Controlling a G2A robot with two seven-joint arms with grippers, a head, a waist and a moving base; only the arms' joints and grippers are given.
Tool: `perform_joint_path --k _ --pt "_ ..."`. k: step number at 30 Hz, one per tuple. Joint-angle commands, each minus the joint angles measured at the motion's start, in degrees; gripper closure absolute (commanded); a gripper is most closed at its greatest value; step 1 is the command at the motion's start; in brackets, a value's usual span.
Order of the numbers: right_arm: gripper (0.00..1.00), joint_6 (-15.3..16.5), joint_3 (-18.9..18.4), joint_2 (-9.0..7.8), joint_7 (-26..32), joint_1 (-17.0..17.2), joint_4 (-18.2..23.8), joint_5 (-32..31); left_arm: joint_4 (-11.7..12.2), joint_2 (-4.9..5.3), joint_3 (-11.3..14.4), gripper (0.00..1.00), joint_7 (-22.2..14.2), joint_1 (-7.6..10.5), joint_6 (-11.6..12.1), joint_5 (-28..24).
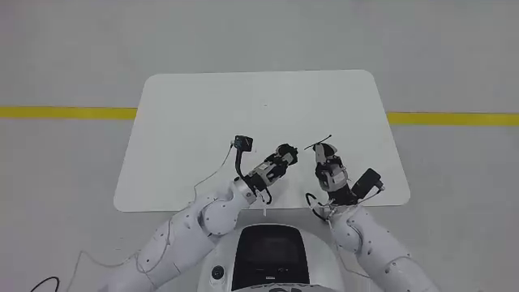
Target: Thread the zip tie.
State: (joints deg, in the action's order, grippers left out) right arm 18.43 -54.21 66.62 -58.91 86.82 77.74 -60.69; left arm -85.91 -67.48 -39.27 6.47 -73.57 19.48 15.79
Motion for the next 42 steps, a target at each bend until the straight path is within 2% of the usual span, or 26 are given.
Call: perform_joint_path --k 1,15,42 --pt "1.0 0.59 0.01 0.11 -0.64 0.05 -0.43 -0.69 0.0 0.0 0.0 1.0 0.0 0.0 0.0 0.0" --pt "1.0 1.05 1.56 1.09 -5.58 -1.44 -2.68 -4.15 0.0 0.0 0.0 1.0 0.0 0.0 0.0 0.0" --pt "1.0 1.05 1.64 3.44 -6.62 -3.59 -6.91 -4.23 0.0 0.0 0.0 1.0 0.0 0.0 0.0 0.0"
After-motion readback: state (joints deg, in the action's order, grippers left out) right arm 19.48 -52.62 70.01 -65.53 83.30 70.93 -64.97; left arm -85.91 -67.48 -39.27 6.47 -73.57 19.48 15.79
